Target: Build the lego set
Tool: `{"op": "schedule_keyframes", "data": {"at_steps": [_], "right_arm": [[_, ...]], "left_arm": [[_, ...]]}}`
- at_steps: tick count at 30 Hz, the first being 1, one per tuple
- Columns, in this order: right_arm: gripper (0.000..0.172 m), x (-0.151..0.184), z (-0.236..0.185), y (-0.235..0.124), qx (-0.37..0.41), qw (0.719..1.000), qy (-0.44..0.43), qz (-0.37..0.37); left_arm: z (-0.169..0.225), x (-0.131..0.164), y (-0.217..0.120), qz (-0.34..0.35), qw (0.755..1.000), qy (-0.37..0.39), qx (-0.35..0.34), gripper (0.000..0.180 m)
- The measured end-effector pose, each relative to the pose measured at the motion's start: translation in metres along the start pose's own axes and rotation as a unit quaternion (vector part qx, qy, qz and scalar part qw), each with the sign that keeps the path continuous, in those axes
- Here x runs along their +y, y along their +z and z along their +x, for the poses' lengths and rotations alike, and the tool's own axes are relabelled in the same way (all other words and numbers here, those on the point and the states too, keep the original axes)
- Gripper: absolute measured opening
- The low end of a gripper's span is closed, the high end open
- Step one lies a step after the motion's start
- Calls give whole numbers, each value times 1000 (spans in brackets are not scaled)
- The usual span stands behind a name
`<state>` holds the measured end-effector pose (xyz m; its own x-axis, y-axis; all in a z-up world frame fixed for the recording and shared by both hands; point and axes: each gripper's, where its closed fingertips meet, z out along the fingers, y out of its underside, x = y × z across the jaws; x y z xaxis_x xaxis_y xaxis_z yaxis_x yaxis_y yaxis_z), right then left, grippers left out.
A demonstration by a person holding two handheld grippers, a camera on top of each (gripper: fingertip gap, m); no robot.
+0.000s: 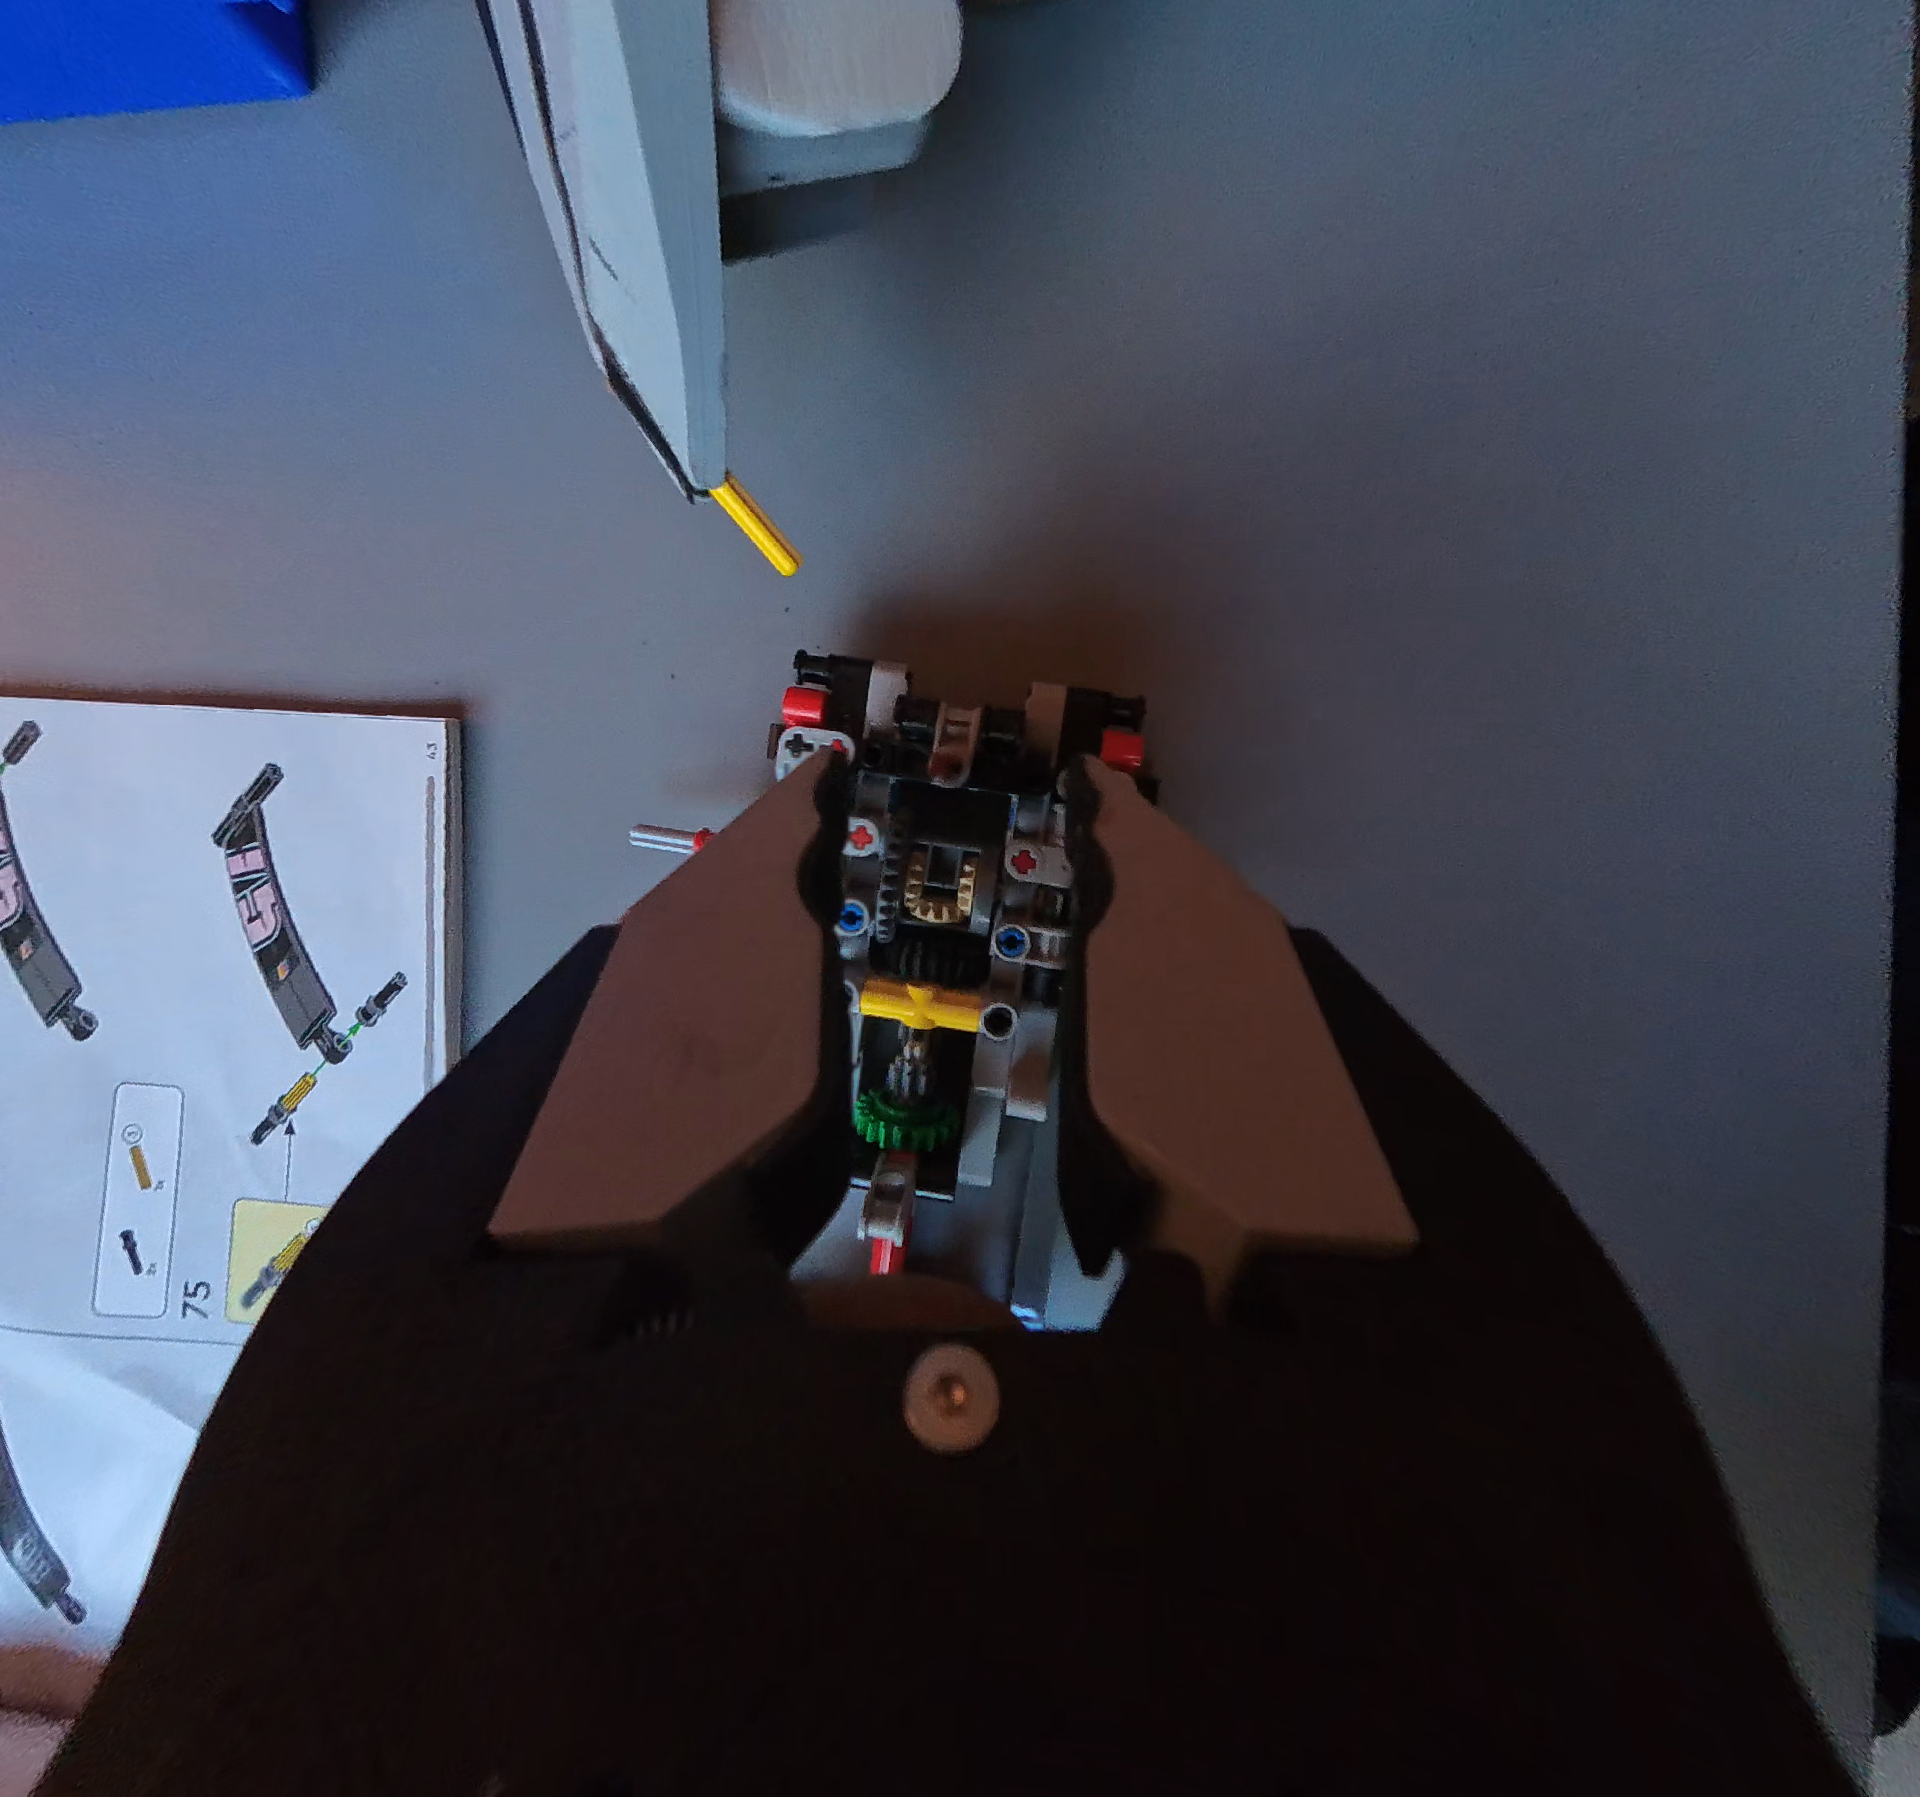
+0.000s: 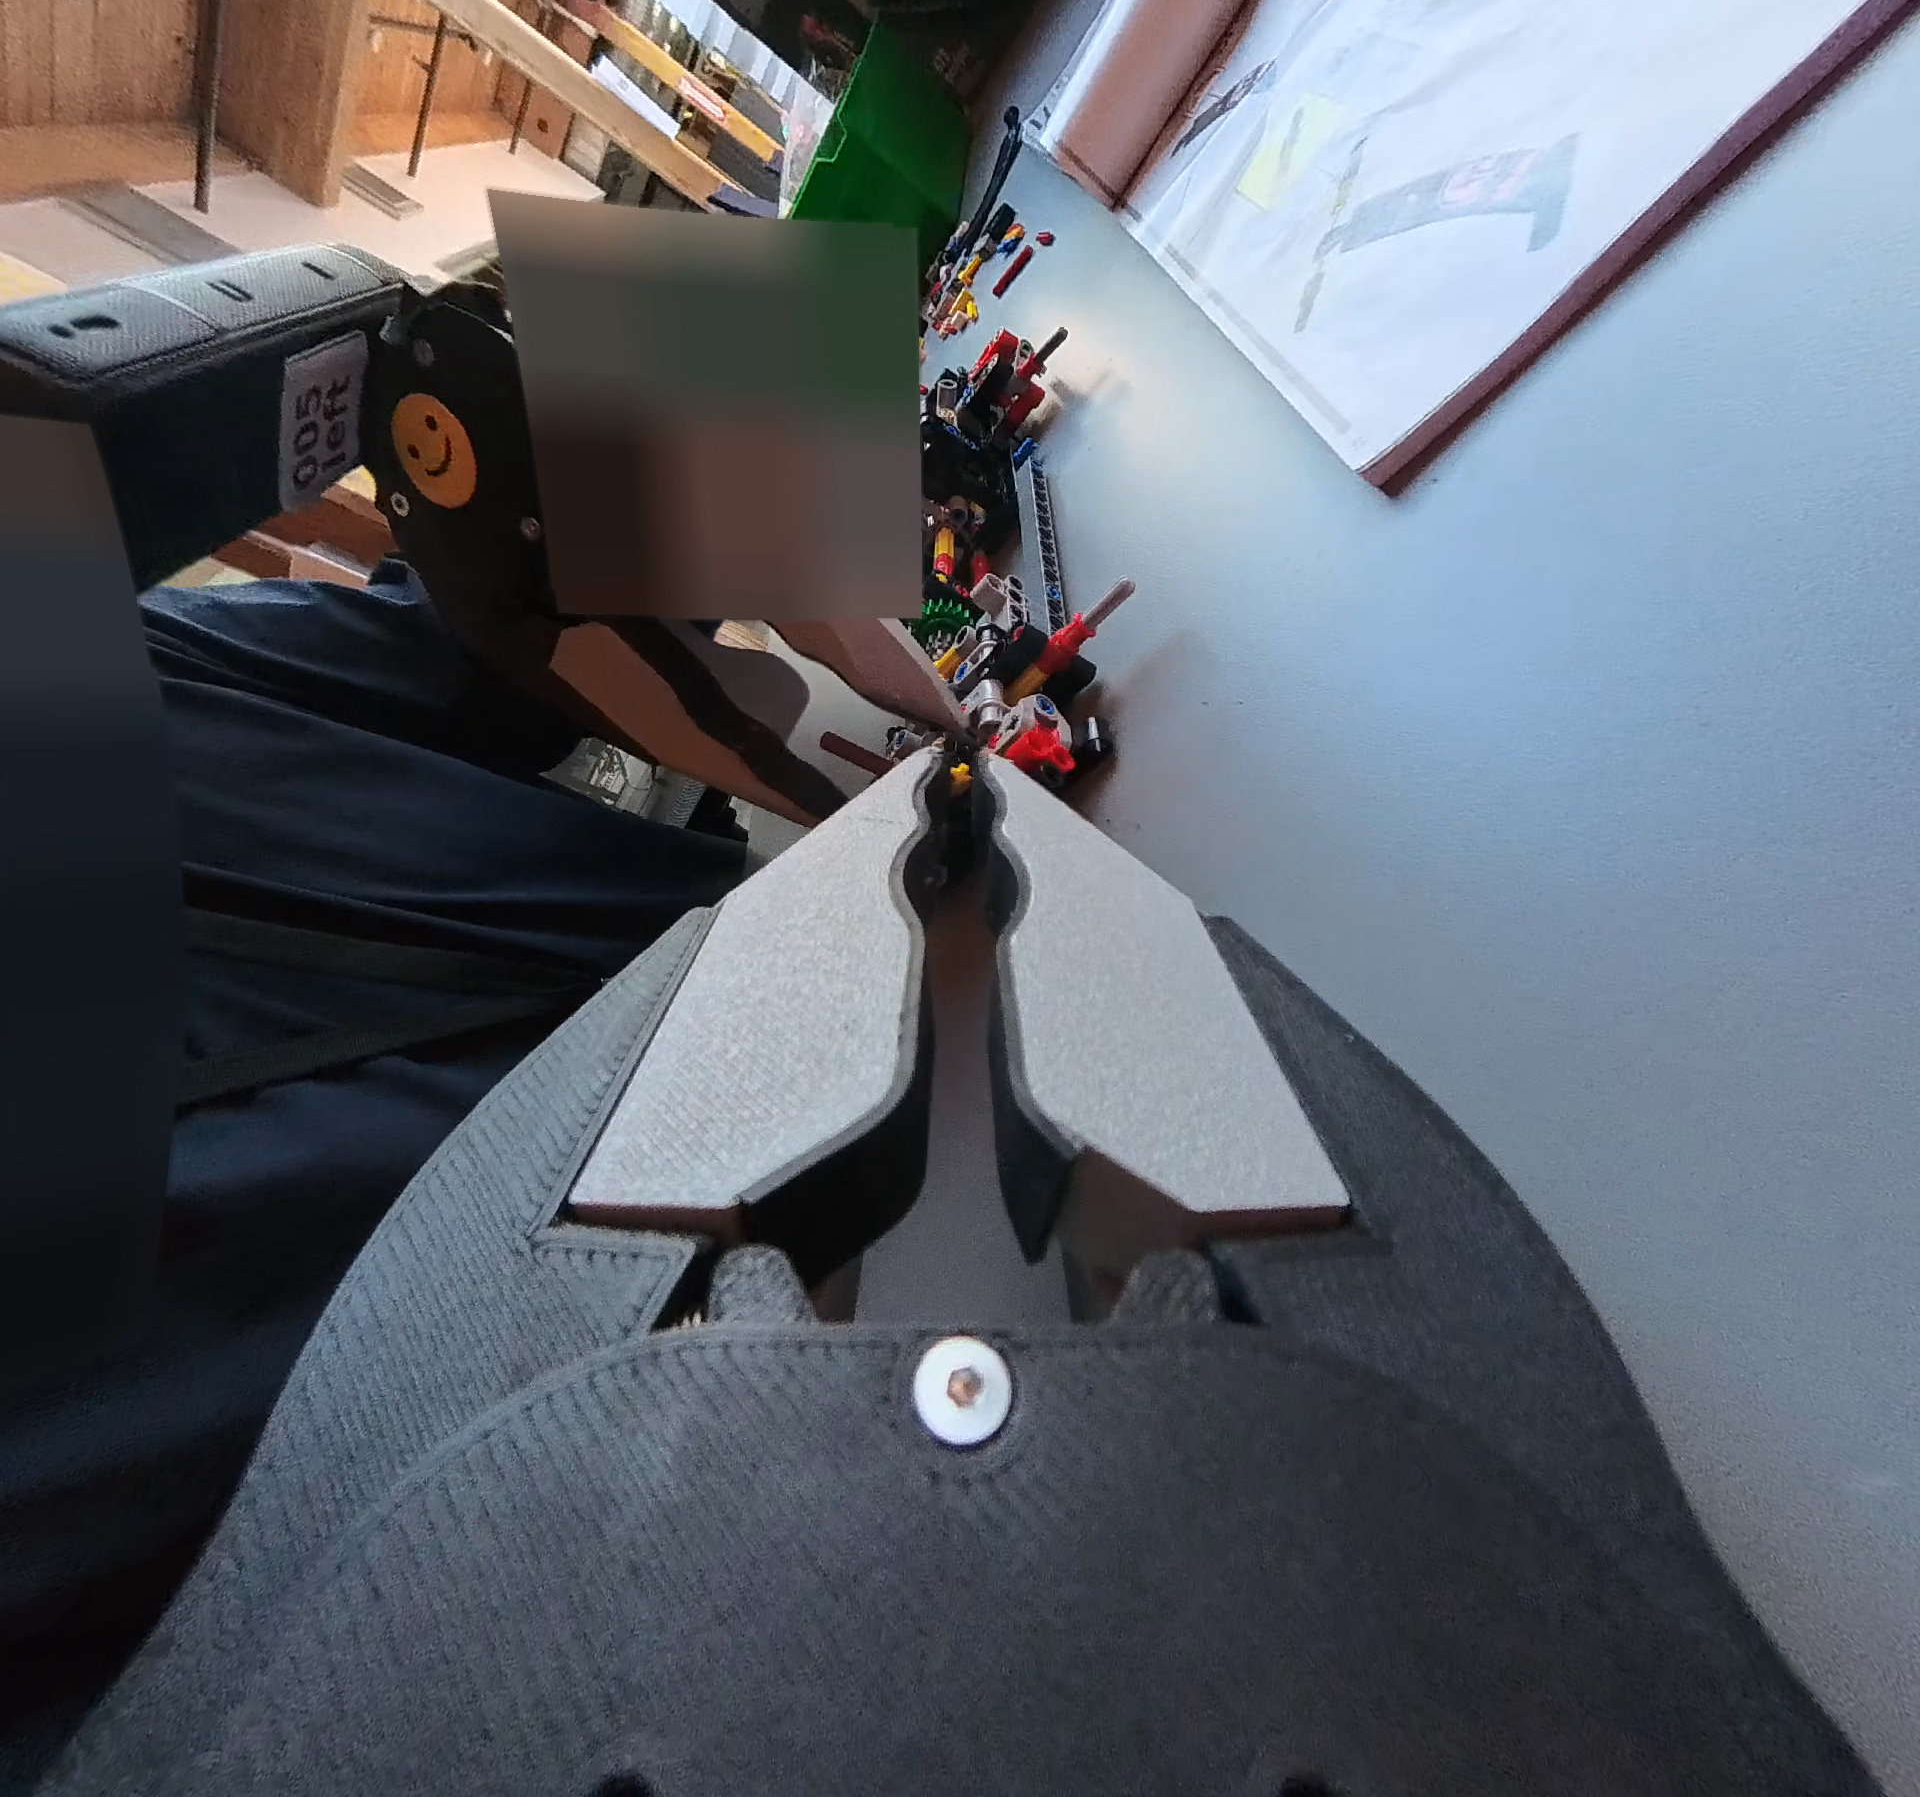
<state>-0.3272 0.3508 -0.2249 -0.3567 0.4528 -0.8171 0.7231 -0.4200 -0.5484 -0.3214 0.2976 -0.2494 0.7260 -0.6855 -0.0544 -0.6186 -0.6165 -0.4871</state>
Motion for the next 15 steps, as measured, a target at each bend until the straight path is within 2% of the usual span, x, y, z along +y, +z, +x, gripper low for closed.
{"op": "schedule_keyframes", "data": {"at_steps": [6,8,13,15], "right_arm": [[1,6,-2,7,-5,1000,1,-16],[1,8,-3,10,-5,1000,-2,-23],[1,13,-7,14,-9,999,-5,-33],[1,15,-8,16,-9,999,-7,-38]], "left_arm": [[2,3,2,-11,1000,5,-6,34],[7,4,0,-8,1000,6,6,24],[21,15,0,-21,1000,7,20,17],[25,18,-1,-20,1000,5,20,22]]}}
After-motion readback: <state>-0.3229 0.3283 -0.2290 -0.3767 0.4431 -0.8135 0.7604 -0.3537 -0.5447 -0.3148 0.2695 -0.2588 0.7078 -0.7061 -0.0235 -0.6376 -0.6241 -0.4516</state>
